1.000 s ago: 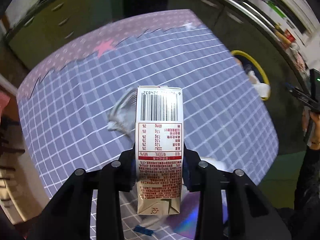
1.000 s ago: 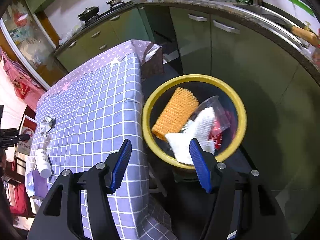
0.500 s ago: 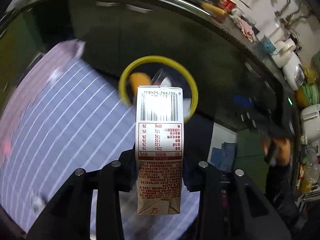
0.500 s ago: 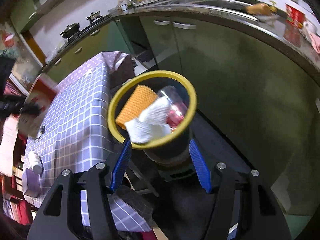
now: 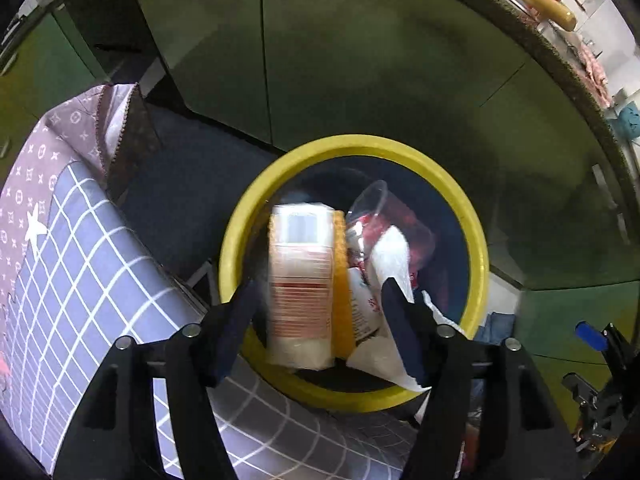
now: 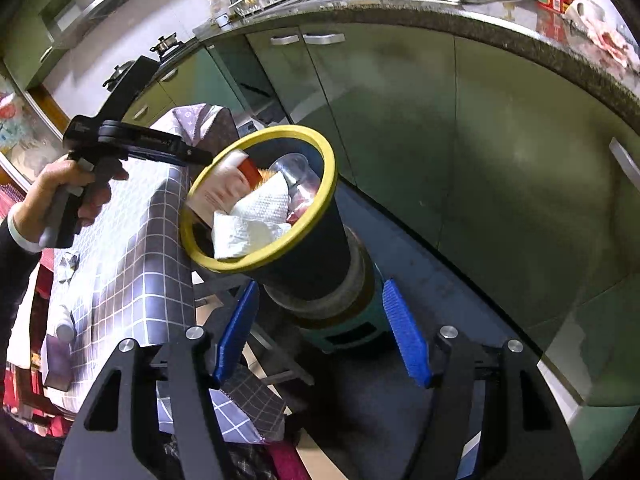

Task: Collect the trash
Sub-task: 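Carry the milk carton over the bin and open the left tool, then grasp the white pill bottle with the right tool, then carry the pill bottle over the bin and open the right tool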

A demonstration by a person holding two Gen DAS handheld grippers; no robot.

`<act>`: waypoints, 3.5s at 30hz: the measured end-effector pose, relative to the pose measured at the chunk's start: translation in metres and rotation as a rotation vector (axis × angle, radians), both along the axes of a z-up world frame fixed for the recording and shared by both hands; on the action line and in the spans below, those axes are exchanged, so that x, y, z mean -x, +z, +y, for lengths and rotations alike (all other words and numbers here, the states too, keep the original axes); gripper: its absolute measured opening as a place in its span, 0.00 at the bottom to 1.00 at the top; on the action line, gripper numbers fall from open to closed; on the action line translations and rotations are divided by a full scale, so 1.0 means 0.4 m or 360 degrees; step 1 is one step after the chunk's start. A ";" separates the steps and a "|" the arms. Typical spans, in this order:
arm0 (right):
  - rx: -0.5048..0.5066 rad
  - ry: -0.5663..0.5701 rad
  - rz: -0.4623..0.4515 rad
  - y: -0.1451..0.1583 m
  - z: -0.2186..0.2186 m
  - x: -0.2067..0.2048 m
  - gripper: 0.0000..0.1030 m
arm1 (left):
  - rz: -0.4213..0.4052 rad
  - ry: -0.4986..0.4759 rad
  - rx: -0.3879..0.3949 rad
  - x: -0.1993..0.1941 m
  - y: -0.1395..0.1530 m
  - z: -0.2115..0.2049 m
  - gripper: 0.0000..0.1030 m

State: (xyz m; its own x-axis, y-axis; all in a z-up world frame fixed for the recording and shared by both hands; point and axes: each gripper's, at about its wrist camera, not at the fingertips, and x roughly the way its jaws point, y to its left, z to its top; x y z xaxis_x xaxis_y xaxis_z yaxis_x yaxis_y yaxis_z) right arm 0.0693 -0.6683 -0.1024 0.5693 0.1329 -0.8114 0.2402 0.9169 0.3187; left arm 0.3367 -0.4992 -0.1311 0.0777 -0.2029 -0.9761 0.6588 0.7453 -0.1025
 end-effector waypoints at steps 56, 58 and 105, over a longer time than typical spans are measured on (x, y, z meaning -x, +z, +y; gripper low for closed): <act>0.0253 0.1832 -0.0005 -0.018 1.145 -0.215 0.57 | -0.0310 0.1139 0.0699 0.673 0.210 1.392 0.79; 0.0252 0.1837 -0.0001 -0.024 1.149 -0.217 0.57 | -0.0310 0.1134 0.0706 0.674 0.212 1.390 0.79; 0.0187 0.0201 0.0159 -0.084 0.190 -0.384 0.57 | -0.0407 0.0953 0.0653 0.657 0.249 1.288 0.83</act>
State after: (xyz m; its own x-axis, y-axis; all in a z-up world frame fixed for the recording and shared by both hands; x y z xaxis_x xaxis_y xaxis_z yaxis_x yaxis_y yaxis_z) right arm 0.2231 -0.5924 -0.1361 0.4696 0.0992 -0.8773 0.1457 0.9713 0.1878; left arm 0.0738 0.0159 -0.0314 0.5014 -0.3969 -0.7688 0.1951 0.9175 -0.3465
